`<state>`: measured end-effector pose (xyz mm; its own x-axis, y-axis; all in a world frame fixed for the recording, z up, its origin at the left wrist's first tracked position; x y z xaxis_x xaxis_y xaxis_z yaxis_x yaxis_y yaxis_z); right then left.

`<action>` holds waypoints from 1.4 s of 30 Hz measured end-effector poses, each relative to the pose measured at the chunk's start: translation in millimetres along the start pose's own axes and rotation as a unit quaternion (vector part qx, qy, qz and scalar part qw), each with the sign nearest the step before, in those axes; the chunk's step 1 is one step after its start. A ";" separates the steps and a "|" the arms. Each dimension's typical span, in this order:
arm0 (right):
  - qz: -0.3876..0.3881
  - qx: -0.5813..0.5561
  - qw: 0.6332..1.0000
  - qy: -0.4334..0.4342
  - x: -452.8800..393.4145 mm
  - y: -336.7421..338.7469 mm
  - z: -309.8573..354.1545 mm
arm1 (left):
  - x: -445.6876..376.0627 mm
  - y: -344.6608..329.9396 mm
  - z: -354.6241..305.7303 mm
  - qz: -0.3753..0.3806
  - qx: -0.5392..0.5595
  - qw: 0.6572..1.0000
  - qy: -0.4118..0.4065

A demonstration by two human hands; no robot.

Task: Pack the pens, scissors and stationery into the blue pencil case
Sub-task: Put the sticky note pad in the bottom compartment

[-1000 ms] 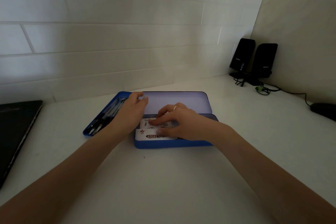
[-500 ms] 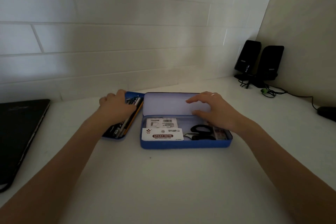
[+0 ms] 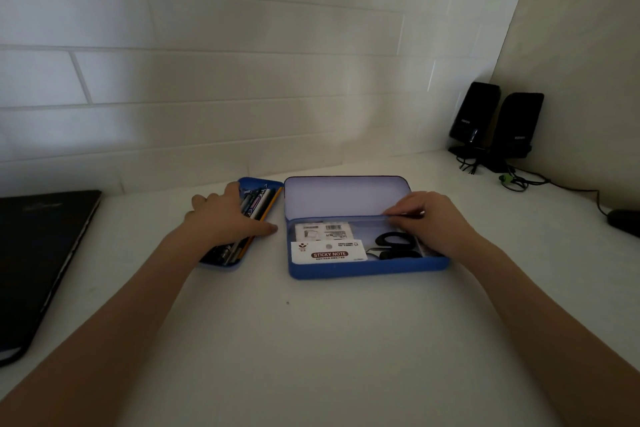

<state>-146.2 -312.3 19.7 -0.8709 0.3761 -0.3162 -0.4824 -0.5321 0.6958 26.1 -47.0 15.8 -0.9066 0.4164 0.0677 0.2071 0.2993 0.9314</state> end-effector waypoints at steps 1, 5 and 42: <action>-0.004 0.000 1.000 -0.002 0.6 -0.3 -0.2 | 0.0 1.5 -0.7 -0.009 0.007 1.000 -0.001; -0.010 -0.001 1.000 -0.007 1.6 -1.2 1.8 | -1.0 4.8 -0.9 -0.034 0.045 0.998 0.000; 0.164 0.188 0.960 0.126 10.9 -31.4 65.4 | 51.6 5.5 -58.1 0.091 0.109 0.923 -0.357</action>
<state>-134.4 -241.9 36.6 -0.9881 0.0132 -0.1530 -0.1512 -0.2611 0.9534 -40.9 -73.7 45.2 -0.3927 0.9131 -0.1101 0.4710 0.3025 0.8287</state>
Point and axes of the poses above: each hand's wrist, its own x-axis away from the middle knuckle, its own y-axis out of the back of the hand, z = x × y, the point moved 2 cm from there along -x, towards the middle knuckle, and after that the axes turned 2 degrees about -x, right-handed, at the moved point
